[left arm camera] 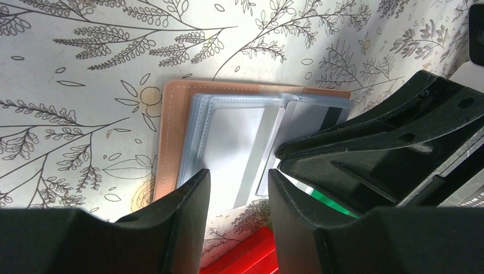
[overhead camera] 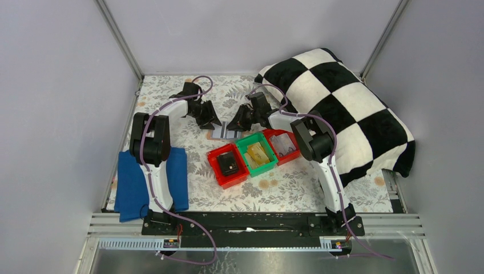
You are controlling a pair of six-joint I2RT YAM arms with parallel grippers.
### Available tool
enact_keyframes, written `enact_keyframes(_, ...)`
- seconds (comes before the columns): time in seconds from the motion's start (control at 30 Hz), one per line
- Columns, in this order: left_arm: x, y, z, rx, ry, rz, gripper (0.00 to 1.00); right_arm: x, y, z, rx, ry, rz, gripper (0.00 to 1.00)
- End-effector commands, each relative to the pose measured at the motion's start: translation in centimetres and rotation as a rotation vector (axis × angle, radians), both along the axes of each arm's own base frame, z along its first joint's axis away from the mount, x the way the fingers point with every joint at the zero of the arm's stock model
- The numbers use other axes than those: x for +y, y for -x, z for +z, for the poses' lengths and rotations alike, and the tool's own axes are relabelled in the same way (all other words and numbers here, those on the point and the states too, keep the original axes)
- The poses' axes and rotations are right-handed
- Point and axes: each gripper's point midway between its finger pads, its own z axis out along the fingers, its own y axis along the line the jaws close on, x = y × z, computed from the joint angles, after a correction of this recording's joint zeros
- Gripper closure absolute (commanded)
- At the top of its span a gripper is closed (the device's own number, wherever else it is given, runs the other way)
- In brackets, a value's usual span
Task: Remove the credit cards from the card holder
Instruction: Remove the credit card from the card holder.
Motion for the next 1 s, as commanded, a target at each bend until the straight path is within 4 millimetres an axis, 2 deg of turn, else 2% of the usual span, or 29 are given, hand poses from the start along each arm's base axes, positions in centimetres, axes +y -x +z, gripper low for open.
enact_keyframes(0.0,0.8,-1.9,2.0,-0.089,-0.031,0.031,0.53,-0.6,0.0,-1.5,0.019,0.027,0.0,0.75)
enact_keyframes(0.57,1.5,-1.2,1.2,-0.074,-0.066,0.048,0.53,-0.6,-0.1,-1.6,0.019,0.026,0.001,0.75)
enact_keyframes(0.83,1.0,-0.7,1.1,-0.061,-0.038,0.027,0.53,-0.5,-0.1,-1.5,0.02,0.022,-0.002,0.75)
enact_keyframes(0.97,0.7,-0.7,1.7,-0.077,-0.026,0.017,0.53,-0.5,-0.2,-1.5,0.019,0.021,-0.001,0.75)
